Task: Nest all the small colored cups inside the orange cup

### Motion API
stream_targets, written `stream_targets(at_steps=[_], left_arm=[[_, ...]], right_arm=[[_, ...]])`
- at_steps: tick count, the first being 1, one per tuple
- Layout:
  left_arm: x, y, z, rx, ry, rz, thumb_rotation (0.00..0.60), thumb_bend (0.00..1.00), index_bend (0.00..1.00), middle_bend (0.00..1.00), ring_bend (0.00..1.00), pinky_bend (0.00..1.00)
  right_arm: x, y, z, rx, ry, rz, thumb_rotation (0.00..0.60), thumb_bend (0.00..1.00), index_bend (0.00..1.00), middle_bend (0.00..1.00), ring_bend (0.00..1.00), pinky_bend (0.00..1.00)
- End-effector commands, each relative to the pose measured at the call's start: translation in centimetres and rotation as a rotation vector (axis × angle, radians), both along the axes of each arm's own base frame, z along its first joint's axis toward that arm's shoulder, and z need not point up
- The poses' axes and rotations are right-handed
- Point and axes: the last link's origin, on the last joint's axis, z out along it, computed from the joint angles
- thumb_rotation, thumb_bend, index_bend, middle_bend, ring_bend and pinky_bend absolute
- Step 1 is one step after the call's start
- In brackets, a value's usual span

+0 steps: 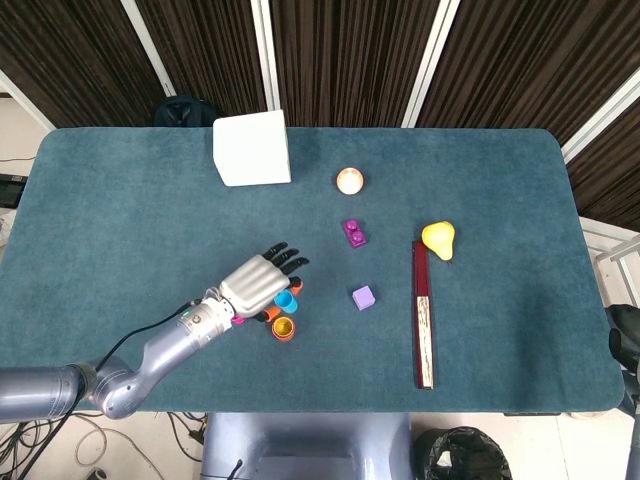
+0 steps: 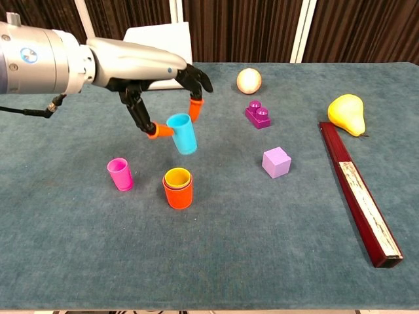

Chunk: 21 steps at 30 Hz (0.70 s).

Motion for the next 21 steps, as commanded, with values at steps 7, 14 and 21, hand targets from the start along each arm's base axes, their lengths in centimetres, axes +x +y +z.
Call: stream_targets(at_steps=[7,14,21], left_arm=[[0.3,-1.2,-0.7,-0.037,0.022,-0.022,0.6,0.34,0.44,0.09,0.0,0.0],[0.1,-1.6,-0.9,-0.047,0.03,-0.015,0.6,0.34,0.44,0.09,0.0,0.0],[-0.5,-1.6,-1.1,-0.051,0.049,0.0,0.6,0.34,0.44,0.09,0.0,0.0]], right_arm=[[0.0,0.0,0.2,-0.006,-0.003,0.003,0.6,0.42,0.04,0.0,0.04,0.01],[0.0,0.1,0.3,-0.008,-0.005,0.002,0.6,0.42,0.04,0.0,0.03,0.01],[0.0,0.0,0.2,-0.007,-0.004,0.001,0.6,0.42,0.04,0.0,0.04,0.01]])
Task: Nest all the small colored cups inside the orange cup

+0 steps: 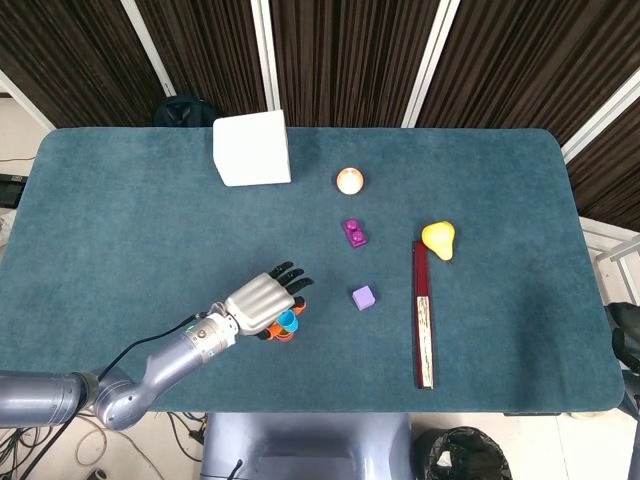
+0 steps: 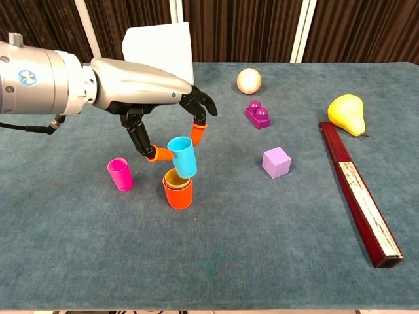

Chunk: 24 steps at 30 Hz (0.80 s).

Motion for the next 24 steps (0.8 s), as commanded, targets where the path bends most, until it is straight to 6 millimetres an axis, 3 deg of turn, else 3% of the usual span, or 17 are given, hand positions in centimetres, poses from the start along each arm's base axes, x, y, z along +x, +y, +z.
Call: stream_targets(at_steps=[1,14,24], left_arm=[[-0.3,0.0,-0.2,-0.002,0.01,0.007,0.6,0.34,0.44,0.09,0.0,0.0],[-0.6,0.1,-1.1,-0.008,0.026,0.007,0.6,0.34,0.42,0.09,0.0,0.0],[-0.9,0.2,-1.2,0.001,0.063,-0.013,0.6,0.34,0.24,0.09,0.0,0.0]], right_arm=[[0.0,0.0,0.0,0.0,0.0,0.0,0.6,0.42,0.04,0.0,0.04,0.01],[0.0,0.0,0.1,-0.006,0.002,-0.002,0.6,0.42,0.04,0.0,0.04,0.01],[-0.1,0.0,0.2,-0.009,0.0,-0.002,0.6,0.42,0.04,0.0,0.04,0.01]])
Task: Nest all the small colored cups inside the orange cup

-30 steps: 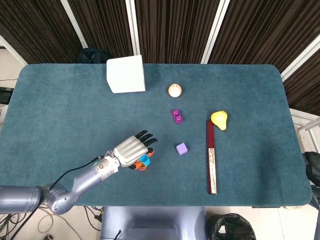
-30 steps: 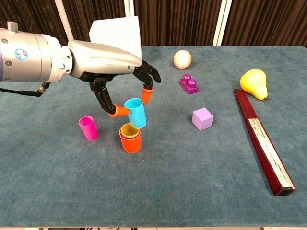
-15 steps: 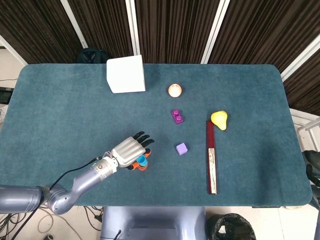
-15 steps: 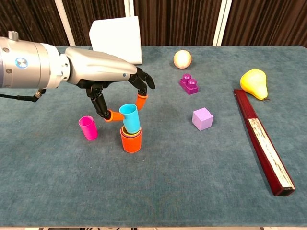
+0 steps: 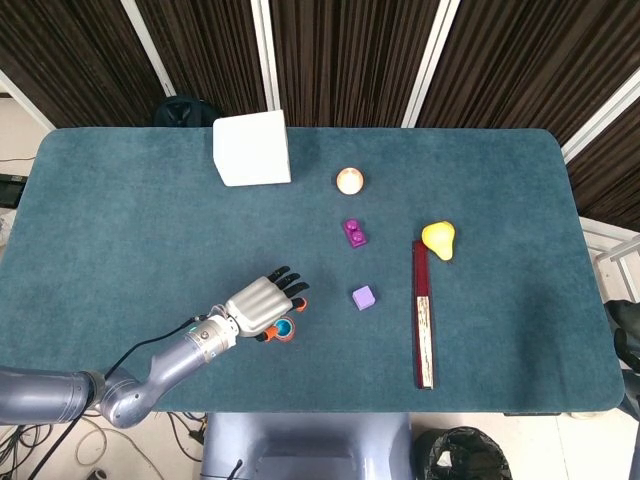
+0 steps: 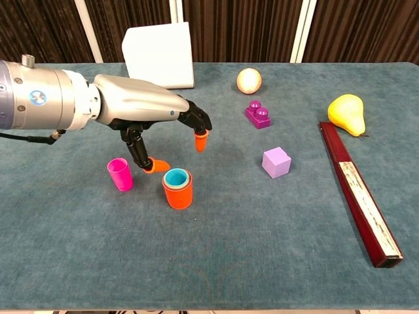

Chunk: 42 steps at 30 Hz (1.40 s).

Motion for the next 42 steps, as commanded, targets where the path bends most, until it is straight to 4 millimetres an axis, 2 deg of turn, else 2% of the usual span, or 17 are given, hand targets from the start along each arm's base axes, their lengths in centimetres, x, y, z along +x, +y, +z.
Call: stream_targets(at_steps=[1,10,17,25,33,42], left_arm=[[-0.1,0.0,0.1,0.006,0.007,-0.004,0.6,0.34,0.23,0.09,0.0,0.0],[-0.7,0.3,1.0,0.036,0.001,0.02,0.6,0.34,0.24,0.09,0.0,0.0],[-2.8,0.3,2.7,0.064,0.008,0.069,0.6,0.34,0.26,0.09,0.0,0.0],[-6.3,-0.5,4.8,0.104,0.015,0.134,0.6,0.34,0.27,0.09,0.0,0.0],[-8.6,-0.9,5.1,0.11,0.045,0.146,0.6,0.34,0.3,0.09,0.0,0.0],[-8.9,-0.2,3.8,0.097,0.044,0.146,0.6,0.34,0.3,0.09,0.0,0.0]], right_arm=[[0.0,0.0,0.0,-0.001,-0.001,0.001,0.6,0.42,0.04,0.0,0.04,0.01],[0.1,0.0,0.1,-0.004,0.002,0.003,0.6,0.42,0.04,0.0,0.04,0.01],[0.1,0.0,0.0,0.0,0.001,0.002,0.6,0.42,0.04,0.0,0.03,0.01],[0.1,0.1,0.1,-0.006,0.001,0.002,0.6,0.42,0.04,0.0,0.04,0.01],[0.2,0.1,-0.1,-0.001,0.002,0.003,0.6,0.42,0.04,0.0,0.04,0.01],[0.2,0.1,-0.1,-0.002,0.007,0.001,0.6,0.42,0.04,0.0,0.03,0.01]])
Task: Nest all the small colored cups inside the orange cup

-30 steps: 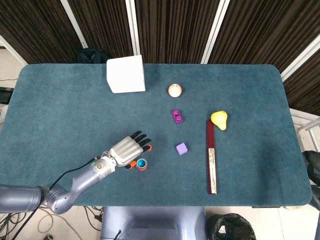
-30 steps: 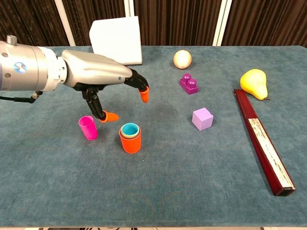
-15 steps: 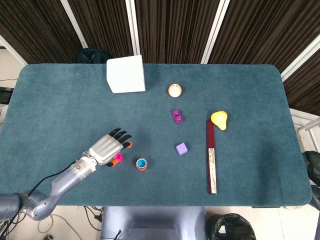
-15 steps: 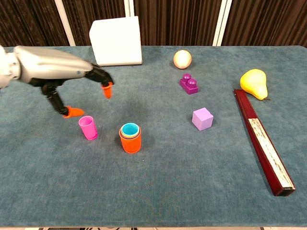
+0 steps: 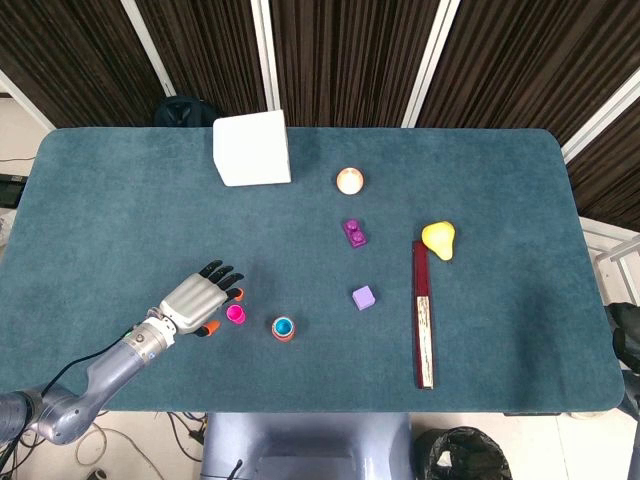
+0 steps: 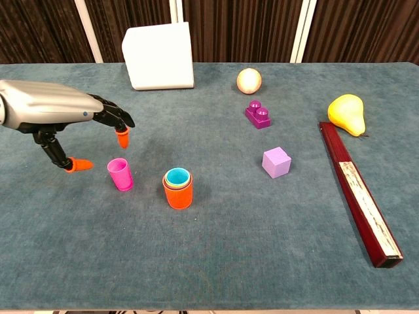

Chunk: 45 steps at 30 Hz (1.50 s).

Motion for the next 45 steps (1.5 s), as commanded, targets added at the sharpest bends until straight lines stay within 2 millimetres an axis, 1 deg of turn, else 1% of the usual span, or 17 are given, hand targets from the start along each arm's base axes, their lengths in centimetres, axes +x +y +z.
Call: stream_targets(at_steps=[1,8,15,20,39,45], left_arm=[[0.1,0.4,-0.7,-0.003,0.001,-0.009,0.6,0.34,0.3,0.09,0.0,0.0],[0.0,0.6,-1.7,-0.018,0.004,-0.007,0.6,0.34,0.3,0.09,0.0,0.0],[0.1,0.7,-2.2,-0.026,0.013,-0.016,0.6,0.34,0.35,0.09,0.0,0.0],[0.0,0.8,-2.4,-0.025,0.016,-0.017,0.6,0.34,0.39,0.09,0.0,0.0],[0.1,1.0,-2.5,-0.005,0.025,-0.028,0.6,0.34,0.39,0.09,0.0,0.0],[0.2,1.0,-2.7,-0.007,0.028,-0.031,0.6,0.34,0.41,0.1,0.0,0.0]], right_arm=[[0.0,0.0,0.1,-0.004,0.001,-0.001,0.6,0.42,0.04,0.0,0.04,0.01],[-0.1,0.0,0.1,-0.003,0.0,-0.003,0.6,0.42,0.04,0.0,0.04,0.01],[-0.1,0.0,0.0,-0.002,0.0,-0.003,0.6,0.42,0.04,0.0,0.04,0.01],[-0.1,0.0,0.0,-0.003,0.0,-0.003,0.6,0.42,0.04,0.0,0.04,0.01],[-0.2,-0.1,0.0,0.0,-0.006,-0.005,0.6,0.42,0.04,0.0,0.04,0.01],[-0.2,0.0,0.0,0.0,-0.007,-0.005,0.6,0.42,0.04,0.0,0.04,0.01]])
